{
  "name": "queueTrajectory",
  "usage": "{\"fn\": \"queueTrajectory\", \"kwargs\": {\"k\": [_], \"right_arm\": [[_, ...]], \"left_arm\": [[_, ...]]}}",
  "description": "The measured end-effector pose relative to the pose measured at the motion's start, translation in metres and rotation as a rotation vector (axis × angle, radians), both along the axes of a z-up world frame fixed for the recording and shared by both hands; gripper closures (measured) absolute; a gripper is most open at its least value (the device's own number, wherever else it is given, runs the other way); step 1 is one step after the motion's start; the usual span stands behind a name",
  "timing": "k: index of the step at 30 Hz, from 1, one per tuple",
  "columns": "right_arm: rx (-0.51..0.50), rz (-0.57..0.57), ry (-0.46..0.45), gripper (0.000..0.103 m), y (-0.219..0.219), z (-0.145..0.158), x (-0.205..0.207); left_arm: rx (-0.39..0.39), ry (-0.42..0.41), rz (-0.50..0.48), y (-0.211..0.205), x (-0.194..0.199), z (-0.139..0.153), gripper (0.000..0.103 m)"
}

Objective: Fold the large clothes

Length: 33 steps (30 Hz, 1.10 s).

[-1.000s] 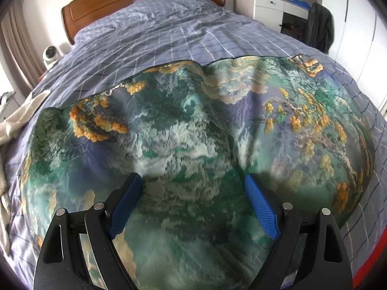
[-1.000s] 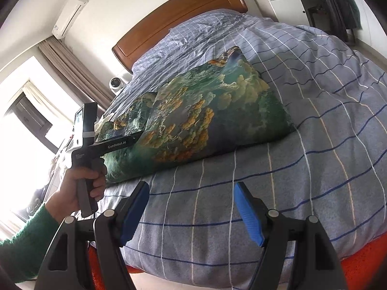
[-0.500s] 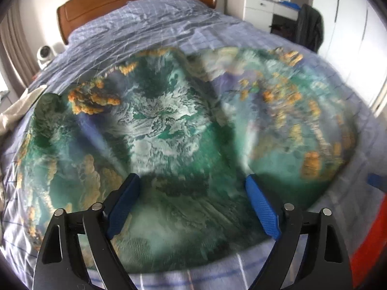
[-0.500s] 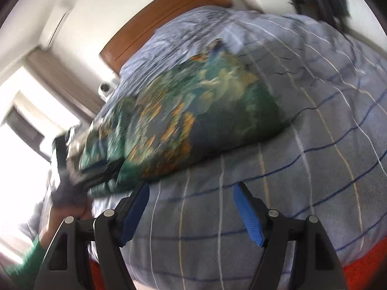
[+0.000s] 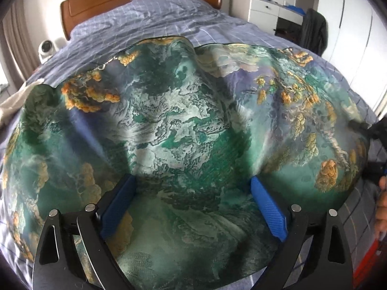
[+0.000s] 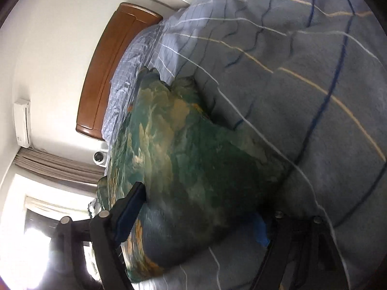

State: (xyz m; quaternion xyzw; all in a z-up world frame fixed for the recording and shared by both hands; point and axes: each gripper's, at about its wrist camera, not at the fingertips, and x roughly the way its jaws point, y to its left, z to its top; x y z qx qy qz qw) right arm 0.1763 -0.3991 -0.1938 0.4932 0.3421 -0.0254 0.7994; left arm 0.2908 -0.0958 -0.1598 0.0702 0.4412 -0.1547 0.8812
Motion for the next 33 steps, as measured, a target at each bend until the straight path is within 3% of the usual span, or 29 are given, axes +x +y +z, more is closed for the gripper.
{"fn": "queueTrajectory", "kwargs": {"k": [2,5,8,10,12,14,16,18,23,25,27,28,29,31,33], "right_arm": [[-0.082,0.017,-0.034,0.069,0.009,0.017,-0.003],[-0.294,0.079,-0.137,0.071,0.036,0.066,-0.015],[-0.475,0.145,-0.229,0.071,0.071,0.109,-0.026],[-0.588,0.186,-0.273,0.071,0.096,0.129,-0.030],[-0.708,0.233,-0.306,0.071,0.126,0.145,-0.032],[-0.788,0.266,-0.327,0.071,0.149,0.153,-0.034],[-0.890,0.311,-0.345,0.071,0.174,0.158,-0.038],[-0.976,0.352,-0.358,0.071,0.197,0.159,-0.040],[-1.183,0.446,-0.398,0.071,0.245,0.155,-0.048],[-1.272,0.483,-0.423,0.071,0.264,0.152,-0.055],[-1.354,0.517,-0.453,0.071,0.284,0.147,-0.061],[-1.364,0.524,-0.458,0.071,0.287,0.146,-0.058],[-1.370,0.529,-0.455,0.071,0.290,0.144,-0.058],[-1.326,0.548,-0.441,0.061,0.286,0.145,-0.057],[-1.200,0.598,-0.473,0.043,0.274,0.153,-0.061]], "left_arm": [[0.012,0.021,-0.018,0.003,0.000,0.011,0.009],[0.000,0.049,-0.004,0.012,0.003,0.044,0.021],[-0.127,0.024,-0.015,0.018,0.005,0.096,0.021],[-0.231,0.021,-0.075,0.013,0.005,0.133,0.020],[-0.313,0.060,-0.189,-0.004,0.008,0.169,0.017],[-0.348,0.117,-0.286,-0.023,0.011,0.188,0.016],[-0.325,0.175,-0.346,-0.043,0.014,0.195,0.016],[-0.230,0.202,-0.368,-0.065,0.020,0.194,0.016],[-0.043,0.259,-0.336,-0.090,0.029,0.178,0.016],[0.070,0.266,-0.317,-0.095,0.025,0.167,0.016],[0.157,0.245,-0.305,-0.097,0.022,0.158,0.039],[0.178,0.238,-0.301,-0.094,0.021,0.155,0.061],[0.151,0.246,-0.306,-0.088,0.022,0.154,0.069],[0.101,0.242,-0.303,-0.071,0.023,0.157,0.074],[0.036,0.224,-0.282,-0.036,0.026,0.166,0.075]]}}
